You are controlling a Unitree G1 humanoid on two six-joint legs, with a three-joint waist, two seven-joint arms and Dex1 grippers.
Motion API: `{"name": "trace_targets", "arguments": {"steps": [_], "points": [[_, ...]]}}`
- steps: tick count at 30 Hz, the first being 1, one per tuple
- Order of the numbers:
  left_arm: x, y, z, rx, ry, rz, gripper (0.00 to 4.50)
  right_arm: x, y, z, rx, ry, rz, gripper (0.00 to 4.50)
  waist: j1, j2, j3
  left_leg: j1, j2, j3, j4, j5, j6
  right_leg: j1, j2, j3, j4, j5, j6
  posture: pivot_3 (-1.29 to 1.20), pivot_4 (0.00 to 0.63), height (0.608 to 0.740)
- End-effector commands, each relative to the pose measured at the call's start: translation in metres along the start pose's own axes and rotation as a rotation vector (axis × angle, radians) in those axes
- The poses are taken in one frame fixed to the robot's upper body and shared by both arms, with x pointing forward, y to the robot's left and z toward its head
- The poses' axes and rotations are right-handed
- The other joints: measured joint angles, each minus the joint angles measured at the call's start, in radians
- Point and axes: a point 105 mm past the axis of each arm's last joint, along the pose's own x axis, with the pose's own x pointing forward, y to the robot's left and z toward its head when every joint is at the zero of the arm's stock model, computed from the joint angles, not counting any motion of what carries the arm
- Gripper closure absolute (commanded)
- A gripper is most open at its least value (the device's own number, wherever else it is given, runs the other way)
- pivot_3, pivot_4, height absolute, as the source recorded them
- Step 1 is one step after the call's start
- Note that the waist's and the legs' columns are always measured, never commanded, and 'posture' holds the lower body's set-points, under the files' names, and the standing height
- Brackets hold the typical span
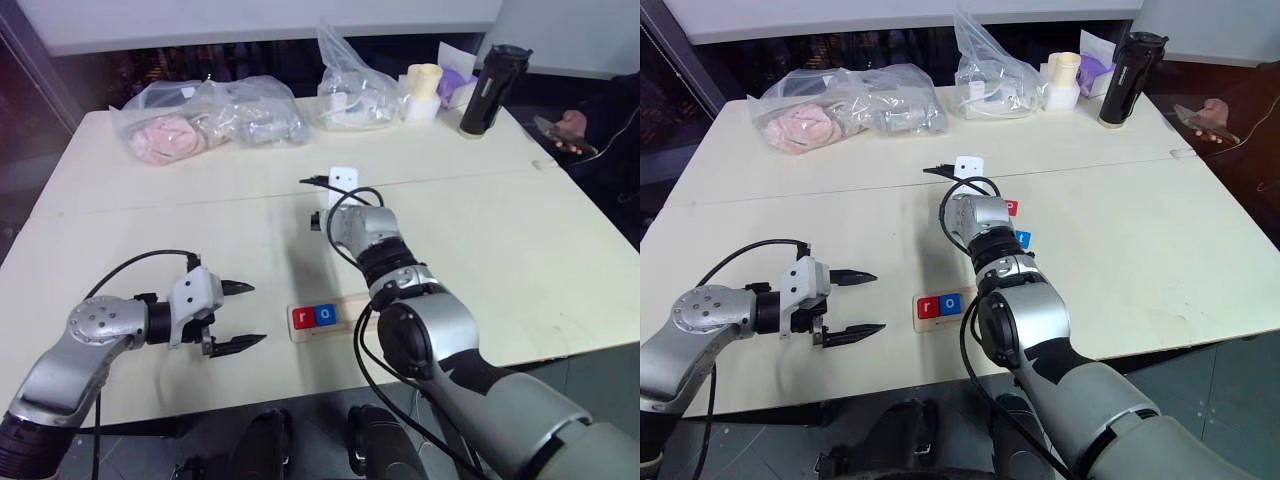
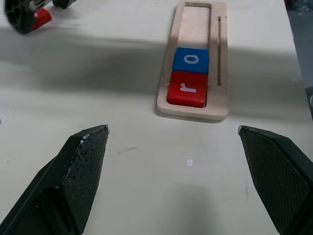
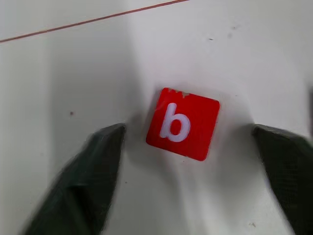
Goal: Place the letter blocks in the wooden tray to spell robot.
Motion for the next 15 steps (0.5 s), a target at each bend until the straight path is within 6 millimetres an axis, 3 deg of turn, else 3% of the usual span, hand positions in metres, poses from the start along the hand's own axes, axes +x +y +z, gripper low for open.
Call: {"name": "trace_targets", "arguments": {"steps": [1, 3, 7, 10, 15], "points": [[0.000, 0.000, 0.012, 0.037, -0.031, 0.006, 0.00, -0.001, 0.009, -0.002, 0.025, 0.015, 0.033, 2.35, -0.006, 0.000, 0.000, 0.000, 0.000, 0.000, 0.000, 0.000, 0.000, 0.000, 0.000, 0.000, 0.000, 0.000, 0.000, 0.00, 0.150, 0.740], [0.001, -0.001, 0.012, 0.036, -0.033, 0.005, 0.00, -0.001, 0.009, -0.001, 0.030, 0.016, 0.037, 3.31, -0.011, 0.000, 0.000, 0.000, 0.001, 0.000, 0.000, 0.000, 0.000, 0.000, 0.001, 0.000, 0.000, 0.000, 0.000, 0.00, 0.150, 0.740], [0.004, -0.001, 0.012, 0.034, -0.041, 0.001, 0.00, -0.001, -0.003, 0.008, -0.010, -0.008, 0.046, 3.36, -0.013, 0.000, 0.000, 0.000, 0.001, 0.000, 0.000, 0.000, 0.000, 0.000, 0.001, 0.000, 0.000, 0.000, 0.000, 0.00, 0.150, 0.740], [0.007, -0.002, 0.012, 0.030, -0.048, -0.009, 0.00, -0.009, -0.026, 0.021, -0.072, -0.051, 0.064, 3.36, -0.008, 0.000, 0.000, 0.000, 0.001, 0.000, 0.000, 0.000, 0.000, 0.000, 0.001, 0.000, 0.000, 0.000, 0.000, 0.00, 0.150, 0.740], [0.010, -0.006, 0.009, 0.018, -0.049, -0.035, 0.00, -0.056, -0.087, 0.028, -0.137, -0.099, 0.110, 3.36, 0.027, 0.000, 0.000, -0.005, 0.000, -0.001, 0.000, 0.000, 0.000, -0.002, -0.001, 0.000, -0.001, 0.000, 0.001, 0.00, 0.150, 0.740]]}}
